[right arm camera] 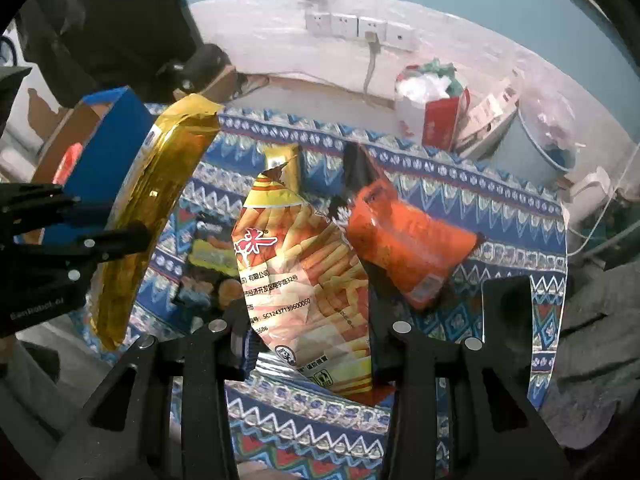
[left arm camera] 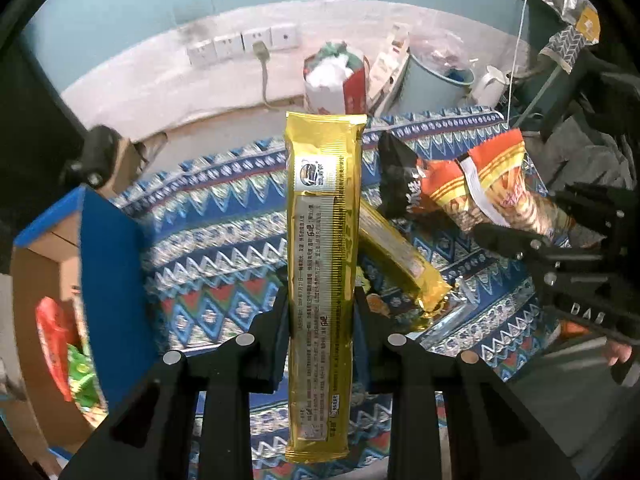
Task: Organize snacks
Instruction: 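Grasp a gold wafer bar with the left gripper while the right grasps the striped chip bag, then carry the wafer bar and chip bag into the box and open both grippers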
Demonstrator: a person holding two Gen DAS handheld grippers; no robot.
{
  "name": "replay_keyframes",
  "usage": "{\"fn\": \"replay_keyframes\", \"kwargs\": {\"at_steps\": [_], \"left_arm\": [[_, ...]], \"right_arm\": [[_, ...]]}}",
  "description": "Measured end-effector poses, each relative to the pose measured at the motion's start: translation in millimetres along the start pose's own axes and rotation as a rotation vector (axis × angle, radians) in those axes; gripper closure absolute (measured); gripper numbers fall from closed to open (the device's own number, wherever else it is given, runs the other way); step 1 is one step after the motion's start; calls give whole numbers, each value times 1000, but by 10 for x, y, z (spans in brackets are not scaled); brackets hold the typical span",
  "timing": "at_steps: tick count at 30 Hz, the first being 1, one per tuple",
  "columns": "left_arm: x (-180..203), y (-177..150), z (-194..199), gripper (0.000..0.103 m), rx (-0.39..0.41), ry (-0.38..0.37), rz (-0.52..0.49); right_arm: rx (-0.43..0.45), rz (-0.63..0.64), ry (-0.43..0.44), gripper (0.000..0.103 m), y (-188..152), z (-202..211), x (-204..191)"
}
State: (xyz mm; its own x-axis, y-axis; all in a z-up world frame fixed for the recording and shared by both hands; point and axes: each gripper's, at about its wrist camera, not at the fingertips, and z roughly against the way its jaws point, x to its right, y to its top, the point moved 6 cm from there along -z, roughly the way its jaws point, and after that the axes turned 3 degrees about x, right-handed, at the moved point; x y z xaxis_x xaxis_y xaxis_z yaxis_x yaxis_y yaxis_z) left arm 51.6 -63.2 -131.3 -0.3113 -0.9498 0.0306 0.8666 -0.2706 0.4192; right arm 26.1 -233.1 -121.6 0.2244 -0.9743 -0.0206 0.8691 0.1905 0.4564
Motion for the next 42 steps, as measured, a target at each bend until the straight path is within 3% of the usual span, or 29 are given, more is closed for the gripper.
{"fn": "replay_keyframes", "kwargs": {"at_steps": [11, 22, 34, 42], "left_arm": [[-223, 62, 457, 75, 125, 94, -38], [-533, 117, 937, 75, 244, 194, -47], [-1242, -50, 1190, 75, 290, 251, 64], [-1752, -284, 1211, 75, 266, 283, 147]], "right_arm": [[63, 13, 9, 64, 283, 211, -244], [120, 67, 61, 64, 617, 337, -800], [130, 146, 118, 64, 886, 284, -1548], [113, 200, 169, 64, 979, 111, -2093]]}}
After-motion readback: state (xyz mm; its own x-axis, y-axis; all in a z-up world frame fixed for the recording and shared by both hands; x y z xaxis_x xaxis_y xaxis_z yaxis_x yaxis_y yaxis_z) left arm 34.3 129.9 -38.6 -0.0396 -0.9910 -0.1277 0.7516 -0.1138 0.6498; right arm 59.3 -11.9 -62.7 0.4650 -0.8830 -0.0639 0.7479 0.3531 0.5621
